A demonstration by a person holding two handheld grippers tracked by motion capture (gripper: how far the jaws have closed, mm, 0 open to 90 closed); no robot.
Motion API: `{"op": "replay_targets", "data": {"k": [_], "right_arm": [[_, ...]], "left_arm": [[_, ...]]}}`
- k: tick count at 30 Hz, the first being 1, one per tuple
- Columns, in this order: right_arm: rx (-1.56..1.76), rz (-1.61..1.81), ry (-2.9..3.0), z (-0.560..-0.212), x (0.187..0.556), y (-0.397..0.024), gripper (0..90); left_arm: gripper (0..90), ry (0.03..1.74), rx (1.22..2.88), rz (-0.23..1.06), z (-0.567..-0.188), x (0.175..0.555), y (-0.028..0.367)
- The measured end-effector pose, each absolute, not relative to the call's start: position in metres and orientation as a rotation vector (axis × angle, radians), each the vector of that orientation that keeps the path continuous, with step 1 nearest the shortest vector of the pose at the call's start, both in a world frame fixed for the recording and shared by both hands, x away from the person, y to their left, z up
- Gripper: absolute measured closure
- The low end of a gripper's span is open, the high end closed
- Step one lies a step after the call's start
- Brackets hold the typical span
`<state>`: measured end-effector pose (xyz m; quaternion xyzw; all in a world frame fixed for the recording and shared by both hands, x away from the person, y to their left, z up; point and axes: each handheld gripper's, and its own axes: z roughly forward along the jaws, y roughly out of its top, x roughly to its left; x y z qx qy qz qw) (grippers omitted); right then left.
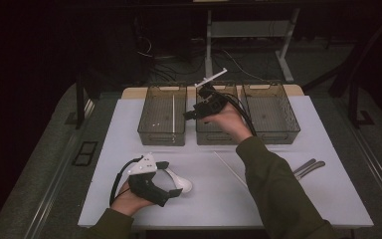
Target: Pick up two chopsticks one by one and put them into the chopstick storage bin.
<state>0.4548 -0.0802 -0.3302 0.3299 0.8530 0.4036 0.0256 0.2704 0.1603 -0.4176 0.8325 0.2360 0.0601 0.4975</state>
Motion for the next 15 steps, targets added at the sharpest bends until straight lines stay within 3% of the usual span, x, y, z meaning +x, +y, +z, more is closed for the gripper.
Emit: {"op": "replay_targets", "data": {"k": [15], "right_arm": [[0.968, 1.228, 2.634, -0.332, 0.409, -0.132, 41.9]], "left_arm": [[0.0, 0.592, 2.015, 0.134, -0.420, 0.271, 0.161]]}}
